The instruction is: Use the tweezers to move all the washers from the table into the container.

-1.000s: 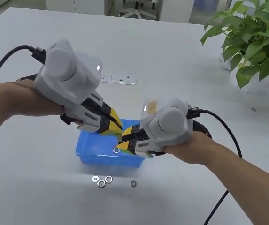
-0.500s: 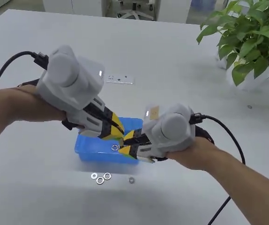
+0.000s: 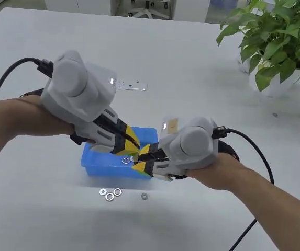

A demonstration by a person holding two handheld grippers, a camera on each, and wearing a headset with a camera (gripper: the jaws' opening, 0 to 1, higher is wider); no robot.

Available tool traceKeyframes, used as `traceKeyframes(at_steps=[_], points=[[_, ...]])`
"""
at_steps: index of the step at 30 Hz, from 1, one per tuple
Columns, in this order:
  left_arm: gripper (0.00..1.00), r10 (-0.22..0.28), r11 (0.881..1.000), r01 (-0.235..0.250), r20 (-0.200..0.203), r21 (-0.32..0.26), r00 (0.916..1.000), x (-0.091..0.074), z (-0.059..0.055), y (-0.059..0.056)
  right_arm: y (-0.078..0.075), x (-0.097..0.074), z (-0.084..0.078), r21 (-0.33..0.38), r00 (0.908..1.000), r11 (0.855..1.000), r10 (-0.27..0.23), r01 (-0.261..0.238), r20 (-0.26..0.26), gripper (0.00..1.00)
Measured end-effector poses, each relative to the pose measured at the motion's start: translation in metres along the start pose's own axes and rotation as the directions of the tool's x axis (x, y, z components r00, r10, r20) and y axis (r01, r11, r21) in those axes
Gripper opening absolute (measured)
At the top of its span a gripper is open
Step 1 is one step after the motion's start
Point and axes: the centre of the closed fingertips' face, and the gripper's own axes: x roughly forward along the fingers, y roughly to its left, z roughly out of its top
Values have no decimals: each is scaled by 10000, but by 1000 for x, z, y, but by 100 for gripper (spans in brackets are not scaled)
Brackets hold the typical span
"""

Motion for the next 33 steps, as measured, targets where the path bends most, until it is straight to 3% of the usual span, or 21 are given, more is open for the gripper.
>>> traceKeyframes(at_steps=[15,33], points=[[7,-115,9999,115,-29,67,9999,-1,2,-8,9,-6,0,81,10000,9999,-79,78,57,11],[7,-634,9979,635,-84,142,9980,17,-7,-26,28,-2,-21,438,9999,9990,95,-90,-132,11]])
